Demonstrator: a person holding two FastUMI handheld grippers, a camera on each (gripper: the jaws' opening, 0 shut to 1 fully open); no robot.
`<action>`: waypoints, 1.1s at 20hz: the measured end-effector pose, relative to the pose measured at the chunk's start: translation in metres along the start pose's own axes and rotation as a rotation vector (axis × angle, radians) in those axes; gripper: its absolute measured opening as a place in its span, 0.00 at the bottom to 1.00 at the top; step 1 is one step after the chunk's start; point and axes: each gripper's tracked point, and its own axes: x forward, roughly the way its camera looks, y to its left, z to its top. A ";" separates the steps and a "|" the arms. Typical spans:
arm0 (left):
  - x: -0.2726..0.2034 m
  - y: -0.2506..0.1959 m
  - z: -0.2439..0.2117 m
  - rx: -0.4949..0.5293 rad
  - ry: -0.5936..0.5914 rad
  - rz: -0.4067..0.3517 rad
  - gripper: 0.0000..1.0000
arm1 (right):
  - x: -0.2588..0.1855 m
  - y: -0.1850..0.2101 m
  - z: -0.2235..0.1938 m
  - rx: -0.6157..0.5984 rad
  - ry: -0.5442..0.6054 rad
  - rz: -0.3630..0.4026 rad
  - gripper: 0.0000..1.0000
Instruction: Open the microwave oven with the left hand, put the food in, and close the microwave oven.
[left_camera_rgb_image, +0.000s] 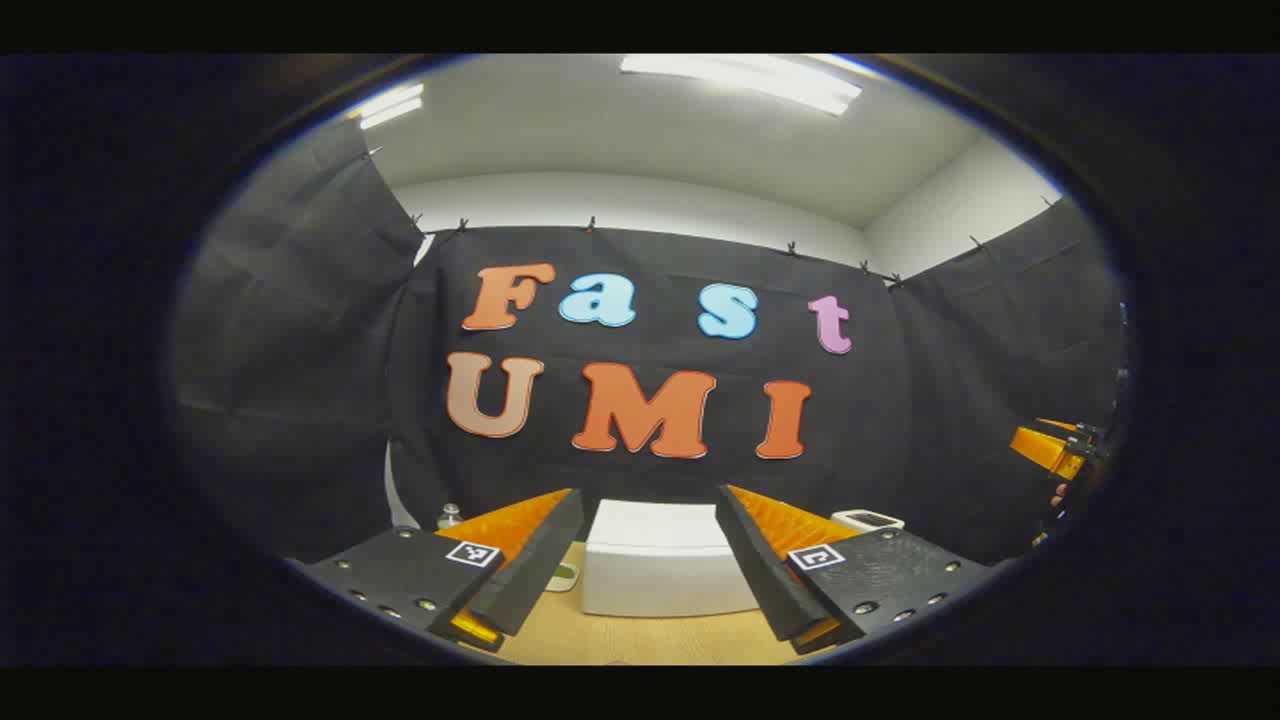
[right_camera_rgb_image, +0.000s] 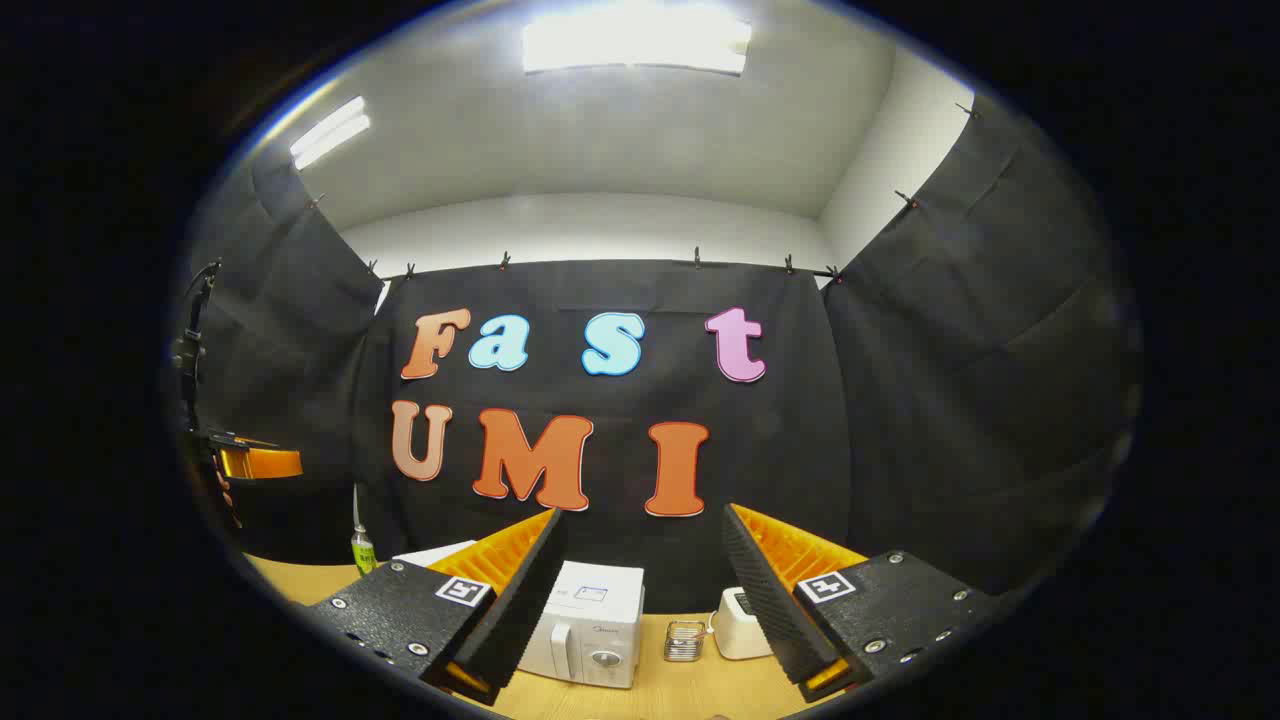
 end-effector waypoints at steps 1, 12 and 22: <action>0.000 -0.001 -0.002 0.001 0.004 0.001 0.91 | 0.000 -0.003 -0.001 -0.003 0.001 -0.003 0.96; 0.005 -0.013 -0.001 0.026 -0.006 0.001 0.91 | -0.003 -0.022 -0.004 -0.009 -0.006 -0.017 0.96; 0.015 -0.048 -0.023 0.048 -0.015 -0.049 0.91 | -0.008 -0.053 -0.024 0.009 0.030 -0.080 0.96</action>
